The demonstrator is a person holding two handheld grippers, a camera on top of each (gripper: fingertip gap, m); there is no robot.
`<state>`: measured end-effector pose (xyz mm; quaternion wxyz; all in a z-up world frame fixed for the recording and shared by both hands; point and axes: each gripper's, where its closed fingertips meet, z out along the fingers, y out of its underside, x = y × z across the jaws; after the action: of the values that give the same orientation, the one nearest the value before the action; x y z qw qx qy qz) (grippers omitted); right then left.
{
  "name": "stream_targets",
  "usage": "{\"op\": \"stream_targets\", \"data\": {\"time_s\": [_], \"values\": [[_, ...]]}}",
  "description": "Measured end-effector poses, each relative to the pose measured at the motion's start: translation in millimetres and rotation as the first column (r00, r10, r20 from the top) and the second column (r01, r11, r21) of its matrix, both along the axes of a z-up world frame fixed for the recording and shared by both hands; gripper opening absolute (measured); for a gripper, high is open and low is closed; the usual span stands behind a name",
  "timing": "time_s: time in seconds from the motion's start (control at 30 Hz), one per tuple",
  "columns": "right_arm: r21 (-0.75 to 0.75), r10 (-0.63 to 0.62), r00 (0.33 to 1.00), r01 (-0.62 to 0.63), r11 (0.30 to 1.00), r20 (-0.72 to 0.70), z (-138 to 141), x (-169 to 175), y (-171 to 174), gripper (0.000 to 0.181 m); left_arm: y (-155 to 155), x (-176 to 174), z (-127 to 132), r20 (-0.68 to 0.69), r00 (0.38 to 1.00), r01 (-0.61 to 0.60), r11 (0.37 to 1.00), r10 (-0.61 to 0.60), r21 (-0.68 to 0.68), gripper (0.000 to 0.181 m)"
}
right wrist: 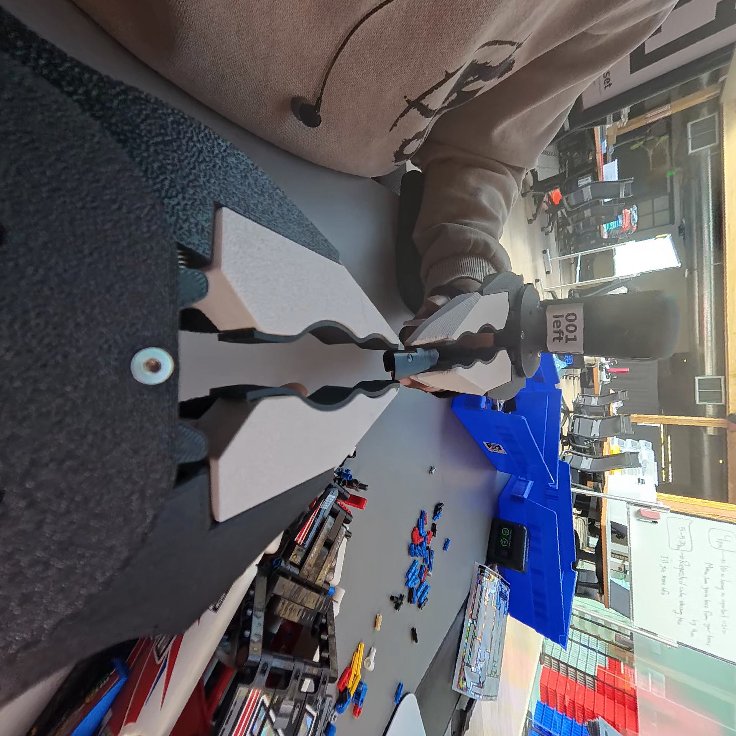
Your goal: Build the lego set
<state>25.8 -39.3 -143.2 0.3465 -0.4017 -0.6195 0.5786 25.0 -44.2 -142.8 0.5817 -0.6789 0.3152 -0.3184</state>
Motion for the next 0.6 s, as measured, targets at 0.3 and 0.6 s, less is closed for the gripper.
{"op": "stream_targets", "data": {"time_s": [0.3,0.6], "values": [[0.108,0.033,0.989,-0.049,0.993,0.145,-27,4,-4,0.013,-5,3,-34,-0.144,0.987,0.048,0.991,-0.066,-0.125,0.009],[0.160,0.013,0.862,-0.109,0.981,0.507,-94,14,-7,0.013,-10,8,-102,-0.446,0.888,-0.012,0.964,-0.112,-0.267,0.009]]}}
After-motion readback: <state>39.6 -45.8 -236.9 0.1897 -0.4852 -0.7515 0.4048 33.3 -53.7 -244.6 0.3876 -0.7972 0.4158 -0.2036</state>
